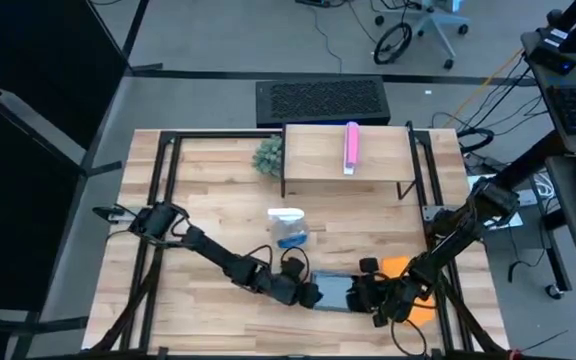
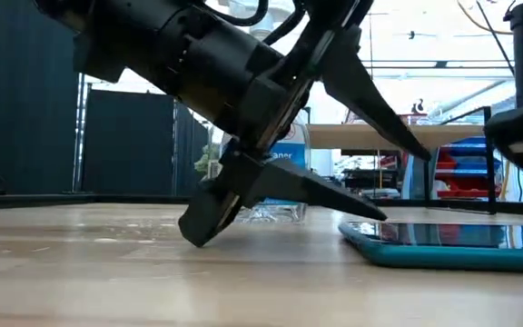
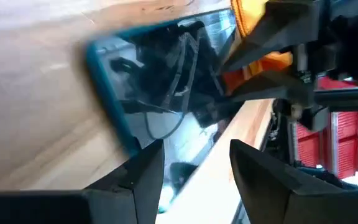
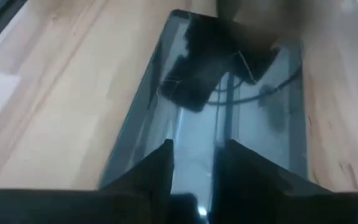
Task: Apply microfiber cloth
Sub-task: Spray the tablet with the spray bottle
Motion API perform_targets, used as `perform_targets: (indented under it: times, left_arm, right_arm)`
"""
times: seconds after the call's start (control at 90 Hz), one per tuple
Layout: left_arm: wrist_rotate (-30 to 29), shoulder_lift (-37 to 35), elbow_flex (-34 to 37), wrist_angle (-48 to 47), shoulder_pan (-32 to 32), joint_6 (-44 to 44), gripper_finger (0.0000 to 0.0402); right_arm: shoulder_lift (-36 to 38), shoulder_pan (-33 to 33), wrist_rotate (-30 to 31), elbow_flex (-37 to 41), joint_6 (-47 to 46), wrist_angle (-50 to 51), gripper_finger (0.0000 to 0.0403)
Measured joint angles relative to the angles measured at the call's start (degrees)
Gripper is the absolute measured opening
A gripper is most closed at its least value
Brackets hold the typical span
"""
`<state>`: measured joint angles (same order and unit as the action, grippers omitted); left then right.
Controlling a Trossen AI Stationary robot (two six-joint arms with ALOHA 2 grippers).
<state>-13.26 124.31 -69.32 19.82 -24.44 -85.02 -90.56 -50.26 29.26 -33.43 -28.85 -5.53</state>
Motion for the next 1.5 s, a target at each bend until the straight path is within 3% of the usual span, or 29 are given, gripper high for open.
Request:
perform_targets:
  times: [0.222, 0.389, 0.744, 1.111, 1.344, 1.5]
  left_arm:
    - [-1.3, -2.3, -1.0, -9.8, -1.4, 0.0, 0.0168]
    - [-2.8, -2.2, -1.5, -15.2, -1.9, -2.9, 0.0168]
    - [-3.4, -1.8, -1.5, -15.0, -1.5, -4.7, 0.0168]
    - [-4.1, -1.8, -1.3, -12.7, -1.2, -2.9, 0.0168]
    - [-4.5, -1.4, -1.2, -1.5, -1.0, 3.4, 0.0168]
    - [-5.3, -1.4, -1.2, -1.5, -0.6, 5.5, 0.0157]
  right_arm:
    - [9.1, -2.9, -3.1, -2.4, -14.5, 19.3, 0.0128]
    - [7.9, -5.6, -5.7, -2.3, -25.4, 27.7, 0.0128]
    - [-1.8, -5.9, -1.6, -2.6, -23.0, 16.6, 0.0128]
    - [-4.1, -4.3, -0.5, -2.4, -21.4, 11.5, 0.0128]
    - [-4.9, -4.2, 2.6, -2.5, -19.1, 8.7, 0.0128]
    - [-5.1, -4.0, 3.8, -2.4, -15.4, 6.8, 0.0128]
